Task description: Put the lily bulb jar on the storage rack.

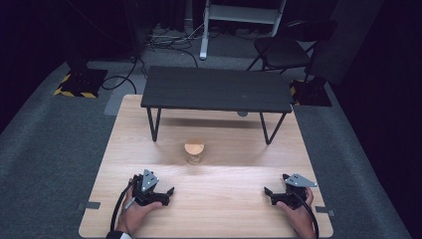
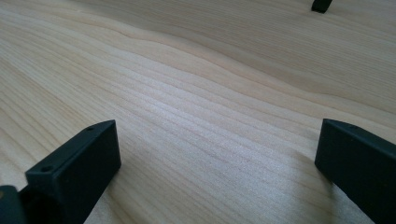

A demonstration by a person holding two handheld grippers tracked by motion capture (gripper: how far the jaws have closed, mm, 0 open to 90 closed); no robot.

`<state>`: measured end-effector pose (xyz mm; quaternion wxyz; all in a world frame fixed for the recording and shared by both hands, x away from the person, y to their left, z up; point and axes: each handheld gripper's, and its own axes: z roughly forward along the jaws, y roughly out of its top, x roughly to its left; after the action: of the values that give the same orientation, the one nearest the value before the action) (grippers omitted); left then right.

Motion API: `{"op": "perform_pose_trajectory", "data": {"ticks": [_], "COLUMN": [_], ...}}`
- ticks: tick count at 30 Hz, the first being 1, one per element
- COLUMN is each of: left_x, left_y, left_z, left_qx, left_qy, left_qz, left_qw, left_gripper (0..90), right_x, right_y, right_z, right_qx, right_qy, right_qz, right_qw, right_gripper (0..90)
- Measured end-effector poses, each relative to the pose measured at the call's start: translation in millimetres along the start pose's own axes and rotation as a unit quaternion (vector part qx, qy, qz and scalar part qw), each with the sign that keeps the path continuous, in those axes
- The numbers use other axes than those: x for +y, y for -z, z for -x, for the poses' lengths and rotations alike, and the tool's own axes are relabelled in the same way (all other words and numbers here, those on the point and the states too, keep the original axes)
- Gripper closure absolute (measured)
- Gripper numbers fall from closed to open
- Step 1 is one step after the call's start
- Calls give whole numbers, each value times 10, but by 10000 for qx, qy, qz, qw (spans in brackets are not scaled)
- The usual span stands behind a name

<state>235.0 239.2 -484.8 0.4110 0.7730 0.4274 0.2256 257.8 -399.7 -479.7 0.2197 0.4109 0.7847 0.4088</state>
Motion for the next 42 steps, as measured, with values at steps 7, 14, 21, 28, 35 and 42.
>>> {"op": "perform_pose_trajectory", "data": {"ticks": [7,14,21,28,35,42], "left_x": [201,507,815,1082,1224,1256], "left_y": [44,-30,-140,-301,-464,-686], "left_z": [-35,-28,-60,-51,-51,-21], "left_qx": [-91,-230,-420,-543,-670,-778], "left_qy": [-47,-228,-325,-560,-634,-708], "left_qz": [166,288,275,135,146,166], "left_qw": [9998,9991,9982,9969,9956,9943], "left_gripper": [14,16,19,24,26,35], "right_x": [-1,-3,-3,-3,-3,-3], "right_y": [0,4,4,4,4,4], "right_z": [0,-3,-3,-2,-2,-2], "right_qx": [1,-1,-1,0,0,0], "right_qy": [3,1,2,1,2,1], "right_qz": [1,1,1,2,2,2], "right_qw": [10000,10000,10000,10000,10000,10000], "right_gripper": [0,0,0,0,0,0]}}
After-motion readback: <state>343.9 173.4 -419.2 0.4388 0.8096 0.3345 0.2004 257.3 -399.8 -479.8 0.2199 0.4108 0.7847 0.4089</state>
